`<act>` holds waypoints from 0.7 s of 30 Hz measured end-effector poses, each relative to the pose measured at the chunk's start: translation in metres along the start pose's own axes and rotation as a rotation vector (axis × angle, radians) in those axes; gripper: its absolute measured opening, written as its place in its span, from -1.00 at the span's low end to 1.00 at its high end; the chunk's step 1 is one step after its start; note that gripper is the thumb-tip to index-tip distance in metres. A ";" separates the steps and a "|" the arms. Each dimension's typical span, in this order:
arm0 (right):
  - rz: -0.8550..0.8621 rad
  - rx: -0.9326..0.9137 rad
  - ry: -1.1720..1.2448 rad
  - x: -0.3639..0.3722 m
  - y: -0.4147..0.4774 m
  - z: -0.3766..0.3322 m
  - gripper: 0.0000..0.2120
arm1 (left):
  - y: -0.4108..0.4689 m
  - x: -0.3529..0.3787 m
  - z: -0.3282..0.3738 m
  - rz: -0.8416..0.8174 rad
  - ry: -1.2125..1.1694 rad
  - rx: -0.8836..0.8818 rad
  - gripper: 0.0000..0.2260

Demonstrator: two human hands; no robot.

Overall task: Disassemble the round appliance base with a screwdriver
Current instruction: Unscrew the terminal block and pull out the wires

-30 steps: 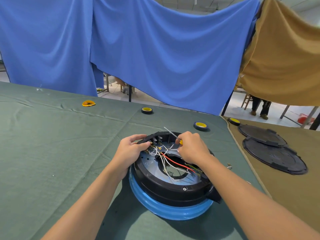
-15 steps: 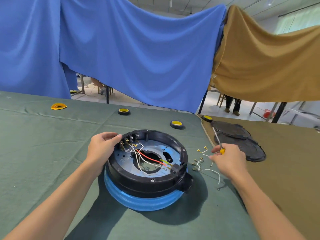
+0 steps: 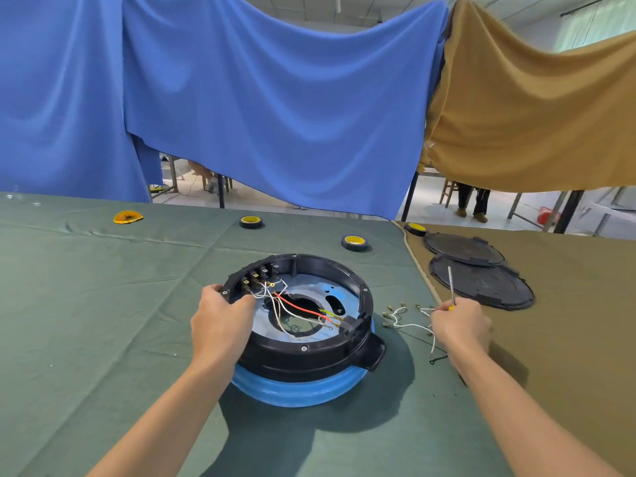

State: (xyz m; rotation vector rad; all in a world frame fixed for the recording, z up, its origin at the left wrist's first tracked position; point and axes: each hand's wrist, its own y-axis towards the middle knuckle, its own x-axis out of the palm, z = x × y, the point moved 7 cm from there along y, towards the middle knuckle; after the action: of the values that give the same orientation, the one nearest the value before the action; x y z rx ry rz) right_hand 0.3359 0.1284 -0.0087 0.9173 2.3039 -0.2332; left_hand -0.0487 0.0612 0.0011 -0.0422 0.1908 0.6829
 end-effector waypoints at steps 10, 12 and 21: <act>-0.189 -0.423 -0.022 0.007 -0.042 -0.062 -0.92 | 0.010 0.010 0.003 -0.144 -0.003 0.000 -0.65; -0.229 -0.508 0.002 0.002 -0.058 -0.080 -0.90 | 0.016 0.009 0.008 -0.247 -0.031 0.025 -0.54; -0.597 -0.897 -0.297 -0.006 -0.128 -0.137 -0.78 | 0.030 0.007 0.014 -0.491 0.072 0.071 -0.80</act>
State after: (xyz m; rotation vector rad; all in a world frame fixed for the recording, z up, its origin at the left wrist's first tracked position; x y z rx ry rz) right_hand 0.1855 0.0816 0.0930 -0.2423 2.0026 0.3788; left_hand -0.0596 0.0905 0.0147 -0.0432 0.2626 0.1854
